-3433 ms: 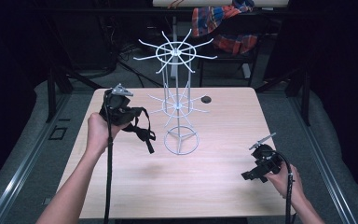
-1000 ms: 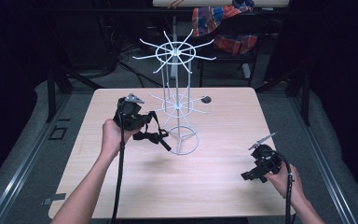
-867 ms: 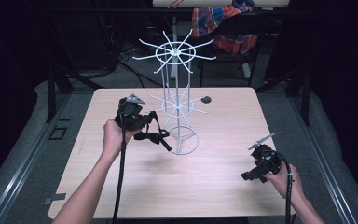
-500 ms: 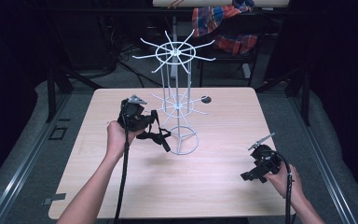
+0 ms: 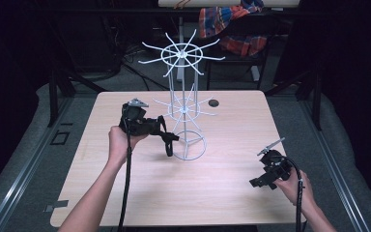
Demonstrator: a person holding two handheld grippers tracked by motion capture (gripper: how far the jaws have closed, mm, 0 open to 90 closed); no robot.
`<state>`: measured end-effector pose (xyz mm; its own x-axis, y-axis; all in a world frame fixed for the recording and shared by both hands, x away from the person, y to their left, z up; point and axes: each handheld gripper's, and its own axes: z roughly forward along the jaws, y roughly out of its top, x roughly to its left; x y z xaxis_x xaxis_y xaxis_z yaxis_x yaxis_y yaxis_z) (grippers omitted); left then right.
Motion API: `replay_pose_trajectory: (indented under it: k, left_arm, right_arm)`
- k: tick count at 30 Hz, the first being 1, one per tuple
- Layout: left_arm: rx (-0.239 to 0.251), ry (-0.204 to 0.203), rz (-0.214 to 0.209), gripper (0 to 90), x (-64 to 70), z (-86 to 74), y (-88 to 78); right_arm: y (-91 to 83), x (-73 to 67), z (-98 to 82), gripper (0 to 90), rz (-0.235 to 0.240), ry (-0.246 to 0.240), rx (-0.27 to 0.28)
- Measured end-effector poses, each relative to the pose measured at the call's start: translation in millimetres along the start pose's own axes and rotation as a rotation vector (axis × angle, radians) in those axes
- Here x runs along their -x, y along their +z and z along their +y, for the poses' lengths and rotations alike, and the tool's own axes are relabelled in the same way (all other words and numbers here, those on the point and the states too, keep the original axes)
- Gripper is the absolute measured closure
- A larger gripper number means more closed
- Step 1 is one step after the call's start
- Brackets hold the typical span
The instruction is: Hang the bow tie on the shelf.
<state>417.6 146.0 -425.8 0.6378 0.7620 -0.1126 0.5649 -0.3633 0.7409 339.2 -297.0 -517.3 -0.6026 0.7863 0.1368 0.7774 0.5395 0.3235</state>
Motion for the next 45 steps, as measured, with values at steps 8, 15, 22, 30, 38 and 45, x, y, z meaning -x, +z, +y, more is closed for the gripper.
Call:
replay_pose_trajectory:
  k: [8,15,22,30,38,45]
  left_arm:
    - [-0.038,-0.031,0.024,42.7,-5.8,-11.1,-9.6]
    - [-0.033,-0.045,0.048,24.8,-10.5,-20.3,-27.1]
    - [-0.036,-0.050,0.065,14.9,-12.6,-33.0,-42.9]
    - [-0.060,-0.059,0.086,11.9,-14.8,-45.9,-54.6]
    - [-0.087,-0.078,0.109,9.2,-13.0,-65.9,-59.8]
    - [-0.131,-0.081,0.127,5.6,-10.3,-82.5,-63.2]
  right_arm:
    - [-0.9,0.0,0.5,14.4,-0.006,-0.012,-0.009]
    - [-6.5,0.1,0.6,14.0,-0.009,-0.017,0.022]
    - [-8.2,-4.0,0.8,13.6,-0.010,0.000,0.050]
    - [-8.6,-4.9,1.7,13.4,-0.009,-0.010,0.038]
    - [-9.4,-7.1,2.0,13.5,-0.018,-0.023,0.036]
    - [-9.5,-7.4,2.6,13.4,-0.020,-0.033,0.021]
